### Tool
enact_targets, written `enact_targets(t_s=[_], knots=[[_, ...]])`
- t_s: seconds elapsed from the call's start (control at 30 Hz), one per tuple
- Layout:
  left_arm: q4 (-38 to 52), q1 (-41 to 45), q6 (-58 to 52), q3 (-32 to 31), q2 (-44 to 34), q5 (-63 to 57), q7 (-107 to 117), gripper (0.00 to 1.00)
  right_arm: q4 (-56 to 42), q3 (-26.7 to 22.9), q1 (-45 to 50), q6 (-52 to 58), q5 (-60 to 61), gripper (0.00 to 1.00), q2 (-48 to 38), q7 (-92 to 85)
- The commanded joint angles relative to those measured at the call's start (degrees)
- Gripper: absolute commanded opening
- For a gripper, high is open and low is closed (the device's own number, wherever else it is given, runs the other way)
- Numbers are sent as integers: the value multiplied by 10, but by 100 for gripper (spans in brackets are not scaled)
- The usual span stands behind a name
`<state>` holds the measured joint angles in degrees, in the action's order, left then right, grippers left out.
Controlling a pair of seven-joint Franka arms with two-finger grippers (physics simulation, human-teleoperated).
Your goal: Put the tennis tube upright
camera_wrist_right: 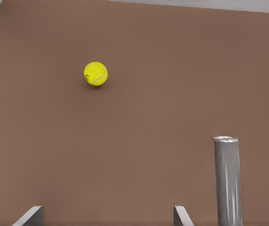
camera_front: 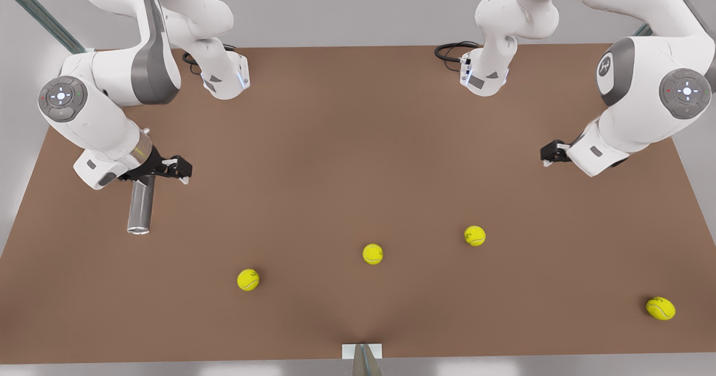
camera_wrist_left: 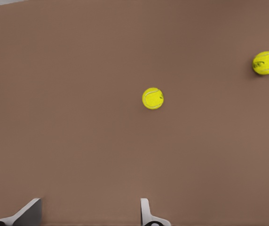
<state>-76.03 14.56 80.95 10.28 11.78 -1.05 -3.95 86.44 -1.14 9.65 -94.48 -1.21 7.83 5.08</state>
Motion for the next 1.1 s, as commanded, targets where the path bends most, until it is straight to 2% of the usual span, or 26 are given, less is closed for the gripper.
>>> enact_targets(t_s=[0.0,0.13,0.27,0.33,0.4,0.6,0.97,1.07], knots=[[0,0,0,0,1,-12,0,100,-1,0,0,0,2,100,0,-1],[1,2,0,0,12,-11,-2,100,5,-2,-18,33,-4,100,18,1],[1,1,1,0,17,-9,-3,100,73,-2,-113,16,-19,100,25,-58],[0,1,1,0,20,-9,-3,100,141,-2,-151,-74,-34,100,29,-150],[-1,-1,1,0,28,-8,-3,100,157,-2,-187,-140,-37,100,82,-223],[-12,-1,2,0,36,-8,-4,100,218,-2,-255,-296,-33,100,153,-357],[-21,-1,2,0,36,-8,-4,100,254,-3,-292,-360,-10,100,196,-332],[-21,-1,2,0,36,-8,-4,100,263,-3,-293,-359,-13,100,199,-267]])
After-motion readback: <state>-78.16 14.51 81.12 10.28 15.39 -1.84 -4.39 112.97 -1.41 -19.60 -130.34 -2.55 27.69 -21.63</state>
